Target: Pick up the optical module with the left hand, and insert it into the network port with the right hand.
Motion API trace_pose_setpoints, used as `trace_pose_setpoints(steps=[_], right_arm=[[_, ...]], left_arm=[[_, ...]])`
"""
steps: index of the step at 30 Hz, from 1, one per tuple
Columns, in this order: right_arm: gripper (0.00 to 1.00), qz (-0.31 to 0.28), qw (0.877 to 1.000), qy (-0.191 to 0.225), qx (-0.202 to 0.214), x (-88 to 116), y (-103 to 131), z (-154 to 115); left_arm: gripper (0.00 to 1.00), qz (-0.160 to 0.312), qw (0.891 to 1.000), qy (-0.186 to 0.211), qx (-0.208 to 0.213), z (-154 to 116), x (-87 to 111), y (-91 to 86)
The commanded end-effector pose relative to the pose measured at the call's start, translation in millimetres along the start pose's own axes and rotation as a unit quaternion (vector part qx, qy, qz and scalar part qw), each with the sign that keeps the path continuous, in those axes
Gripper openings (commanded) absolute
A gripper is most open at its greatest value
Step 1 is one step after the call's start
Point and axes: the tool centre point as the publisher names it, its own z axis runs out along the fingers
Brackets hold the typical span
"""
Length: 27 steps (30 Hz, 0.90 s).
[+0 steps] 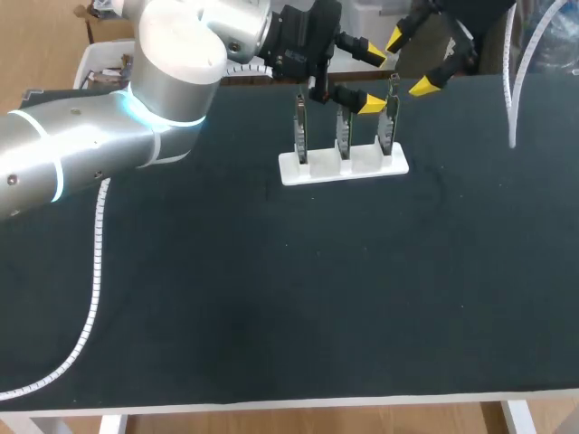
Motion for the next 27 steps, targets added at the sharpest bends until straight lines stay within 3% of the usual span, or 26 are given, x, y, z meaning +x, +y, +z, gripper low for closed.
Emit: trace_pose_setpoints(steps=[1, 27], right_arm=[[1.00, 0.000, 1.000, 0.002, 0.009, -1.7, 6.2, 0.1], [1.00, 0.000, 1.000, 0.002, 0.009, -1.7, 6.2, 0.1]], left_arm=[[1.00, 0.000, 1.000, 0.002, 0.000, 0.2, -1.0, 0.2], [1.00, -0.024, 0.999, 0.039, -0.027, -4.3, 8.8, 1.2]])
